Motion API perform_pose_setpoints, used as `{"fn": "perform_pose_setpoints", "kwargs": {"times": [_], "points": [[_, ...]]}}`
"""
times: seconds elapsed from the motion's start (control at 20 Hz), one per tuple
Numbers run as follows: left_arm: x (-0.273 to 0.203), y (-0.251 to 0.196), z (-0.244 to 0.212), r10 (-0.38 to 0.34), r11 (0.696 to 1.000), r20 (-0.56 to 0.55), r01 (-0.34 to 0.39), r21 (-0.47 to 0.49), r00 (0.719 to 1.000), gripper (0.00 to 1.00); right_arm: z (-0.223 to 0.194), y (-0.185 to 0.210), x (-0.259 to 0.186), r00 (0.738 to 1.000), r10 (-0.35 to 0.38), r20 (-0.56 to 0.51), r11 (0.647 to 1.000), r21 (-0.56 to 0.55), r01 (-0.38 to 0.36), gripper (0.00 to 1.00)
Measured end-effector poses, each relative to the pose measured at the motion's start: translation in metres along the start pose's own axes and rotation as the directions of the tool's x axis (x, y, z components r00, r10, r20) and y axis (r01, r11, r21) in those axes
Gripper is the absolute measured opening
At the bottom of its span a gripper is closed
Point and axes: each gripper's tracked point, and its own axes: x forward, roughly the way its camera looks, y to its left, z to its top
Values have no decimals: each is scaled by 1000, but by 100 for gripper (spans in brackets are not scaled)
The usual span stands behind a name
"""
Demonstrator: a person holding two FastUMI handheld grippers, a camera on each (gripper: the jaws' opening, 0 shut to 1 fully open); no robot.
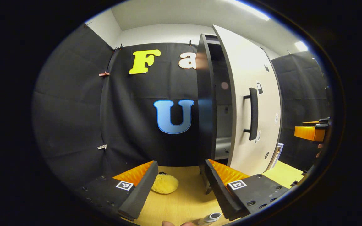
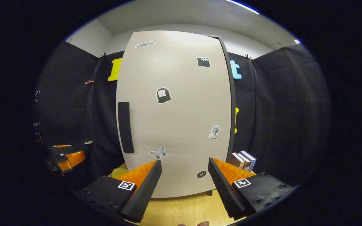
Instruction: Open the cabinet door with the right hand, grasp the bottle in the cabinet with the left hand and place it on the coaster, then close the cabinet door with the right hand.
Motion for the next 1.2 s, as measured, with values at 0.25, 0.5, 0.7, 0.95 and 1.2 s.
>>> {"fn": "perform_pose_setpoints", "kwargs": {"times": [0.25, 0.5, 0.7, 0.95, 1.2], "points": [[8, -15, 6, -22, 1000, 13, 22, -4, 1000, 94, -5, -20, -1, 999, -40, -2, 999, -18, 40, 97], [15, -15, 8, -29, 1000, 15, 29, 3, 999, 94, -7, -35, 0, 997, -77, 5, 997, -20, 77, 97], [10, -14, 5, -30, 1000, 9, 30, -2, 999, 94, -6, -40, 2, 996, -91, 10, 996, -21, 91, 97], [6, -10, 3, -29, 1000, 4, 29, 3, 1000, 94, -6, -38, 1, 995, -98, 7, 995, -24, 98, 97], [1, -5, 2, -28, 1000, -3, 28, 2, 1000, 94, -6, -34, 3, 995, -95, 5, 995, -36, 95, 97]]}}
